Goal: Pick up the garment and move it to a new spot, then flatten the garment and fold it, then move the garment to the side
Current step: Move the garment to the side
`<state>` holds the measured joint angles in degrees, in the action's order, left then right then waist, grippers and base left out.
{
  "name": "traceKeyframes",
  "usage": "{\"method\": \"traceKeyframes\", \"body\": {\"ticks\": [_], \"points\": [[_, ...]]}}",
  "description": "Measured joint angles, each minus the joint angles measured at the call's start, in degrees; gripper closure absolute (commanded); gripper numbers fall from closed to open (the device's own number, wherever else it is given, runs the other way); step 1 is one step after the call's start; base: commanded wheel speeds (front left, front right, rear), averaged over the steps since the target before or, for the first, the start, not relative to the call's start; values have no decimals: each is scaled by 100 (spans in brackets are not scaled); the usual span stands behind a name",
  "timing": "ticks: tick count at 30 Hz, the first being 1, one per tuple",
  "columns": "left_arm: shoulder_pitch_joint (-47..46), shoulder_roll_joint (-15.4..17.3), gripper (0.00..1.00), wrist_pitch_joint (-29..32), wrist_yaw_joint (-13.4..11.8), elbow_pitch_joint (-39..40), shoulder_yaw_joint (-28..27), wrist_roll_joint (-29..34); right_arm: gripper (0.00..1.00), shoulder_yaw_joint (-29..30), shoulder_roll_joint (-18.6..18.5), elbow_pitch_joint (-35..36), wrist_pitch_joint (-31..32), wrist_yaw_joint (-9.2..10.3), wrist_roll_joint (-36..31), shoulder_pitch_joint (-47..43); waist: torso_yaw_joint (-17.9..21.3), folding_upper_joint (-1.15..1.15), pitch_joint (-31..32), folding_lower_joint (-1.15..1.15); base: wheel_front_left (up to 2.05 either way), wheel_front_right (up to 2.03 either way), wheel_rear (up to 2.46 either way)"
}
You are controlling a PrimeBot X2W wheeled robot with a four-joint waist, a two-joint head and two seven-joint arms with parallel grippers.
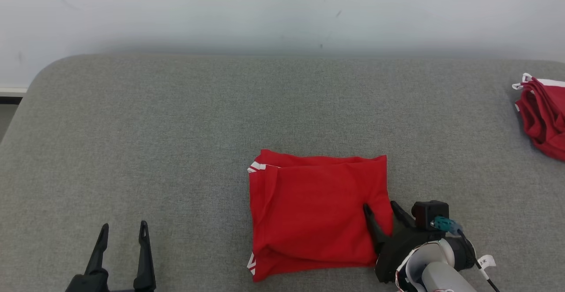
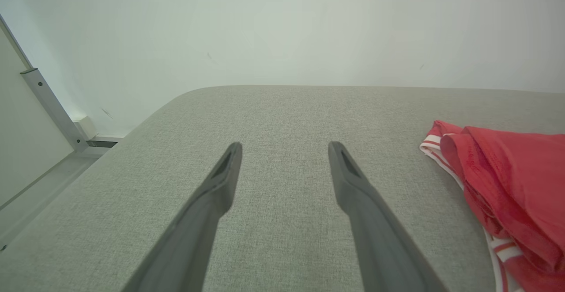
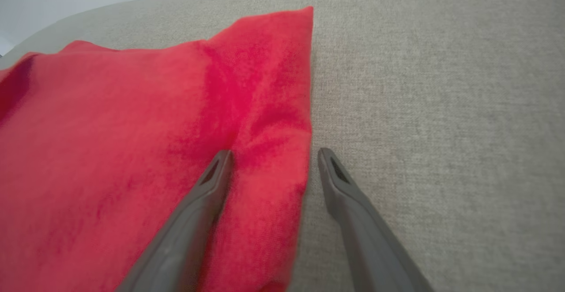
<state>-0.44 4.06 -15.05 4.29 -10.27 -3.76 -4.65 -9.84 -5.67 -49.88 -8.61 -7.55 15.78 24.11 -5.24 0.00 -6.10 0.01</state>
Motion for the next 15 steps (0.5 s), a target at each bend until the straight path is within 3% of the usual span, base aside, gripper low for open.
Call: {"method": "traceKeyframes", "body": {"ticks": [1,2,8,15], "points": [[0,0,0,0,0,0,0,0,71,0,0,0,0,0,0,0,0,0,0,0,0,0,0],[-13,0,0,0,1,-3,-1,-1,100,-45,11,-57,0,0,43,37,4,0,-9,0,0,0,0],[-97,-9,0,0,18,-5,-13,-43,100,-234,-3,-294,-188,0,185,285,15,0,-78,0,0,0,0],[-153,-19,0,0,52,59,-48,-105,100,-521,-433,-278,-294,-1,189,1001,109,0,-309,-1,0,0,0]]}}
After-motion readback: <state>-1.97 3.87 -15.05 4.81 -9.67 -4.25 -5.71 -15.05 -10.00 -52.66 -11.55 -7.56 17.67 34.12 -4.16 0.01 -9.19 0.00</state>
